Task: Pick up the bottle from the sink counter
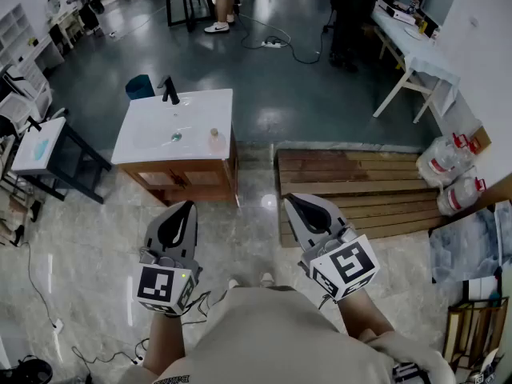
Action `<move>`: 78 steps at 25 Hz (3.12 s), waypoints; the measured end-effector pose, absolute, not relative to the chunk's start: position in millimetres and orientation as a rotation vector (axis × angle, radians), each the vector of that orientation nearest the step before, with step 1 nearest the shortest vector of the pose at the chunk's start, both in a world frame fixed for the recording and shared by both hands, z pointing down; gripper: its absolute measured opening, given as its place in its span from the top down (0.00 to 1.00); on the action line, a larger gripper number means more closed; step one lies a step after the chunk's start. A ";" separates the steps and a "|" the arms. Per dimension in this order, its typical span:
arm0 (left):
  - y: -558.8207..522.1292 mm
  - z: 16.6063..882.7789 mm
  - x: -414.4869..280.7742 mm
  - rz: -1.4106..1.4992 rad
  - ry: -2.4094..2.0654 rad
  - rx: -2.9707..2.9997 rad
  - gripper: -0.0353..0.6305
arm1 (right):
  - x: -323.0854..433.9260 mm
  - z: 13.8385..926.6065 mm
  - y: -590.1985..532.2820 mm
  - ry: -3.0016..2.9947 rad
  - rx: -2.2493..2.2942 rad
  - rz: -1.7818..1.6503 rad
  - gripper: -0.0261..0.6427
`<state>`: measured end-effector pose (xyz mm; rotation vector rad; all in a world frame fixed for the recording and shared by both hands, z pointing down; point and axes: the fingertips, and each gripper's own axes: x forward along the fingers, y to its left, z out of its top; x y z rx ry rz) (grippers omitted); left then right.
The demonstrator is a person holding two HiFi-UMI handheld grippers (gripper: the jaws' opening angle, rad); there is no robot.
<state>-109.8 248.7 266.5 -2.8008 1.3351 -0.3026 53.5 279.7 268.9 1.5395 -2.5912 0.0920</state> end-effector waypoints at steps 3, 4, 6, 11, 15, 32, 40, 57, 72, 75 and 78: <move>247.6 268.2 -104.2 -0.301 1.336 -2.801 0.94 | 57.0 274.2 277.9 -2.596 1.527 0.107 0.97; 247.5 268.0 -102.0 -0.301 1.337 -2.800 0.94 | 58.8 274.3 277.3 -2.598 1.526 0.109 0.97; 247.9 266.9 -98.4 -0.300 1.342 -2.797 0.94 | 62.7 273.3 275.8 -2.609 1.532 0.121 0.97; 248.4 269.0 -93.3 -0.304 1.369 -2.782 0.94 | 73.2 276.7 271.1 -2.618 1.545 0.152 0.97; 247.7 273.7 -88.6 -0.320 1.385 -2.785 0.94 | 78.6 281.3 268.9 -2.620 1.529 0.151 0.97; 251.0 286.8 -48.7 -0.374 1.357 -2.774 0.94 | 108.0 293.6 265.9 -2.659 1.502 0.157 0.97; 243.3 287.7 -48.1 -0.383 1.359 -2.763 0.94 | 102.8 293.0 255.2 -2.724 1.470 0.148 0.97; 165.7 306.2 -66.0 -0.381 1.381 -2.786 0.94 | 76.7 312.7 177.0 -2.712 1.414 0.165 0.97; 36.0 330.2 -83.2 -0.445 1.339 -2.853 0.94 | 65.4 333.5 40.0 -2.577 1.445 0.206 0.97; 7.4 330.9 -91.1 -0.443 1.337 -2.867 0.94 | 58.5 332.8 11.8 -2.564 1.448 0.206 0.97; -23.8 331.3 -99.1 -0.448 1.316 -2.878 0.94 | 47.5 332.9 -19.2 -2.550 1.456 0.219 0.97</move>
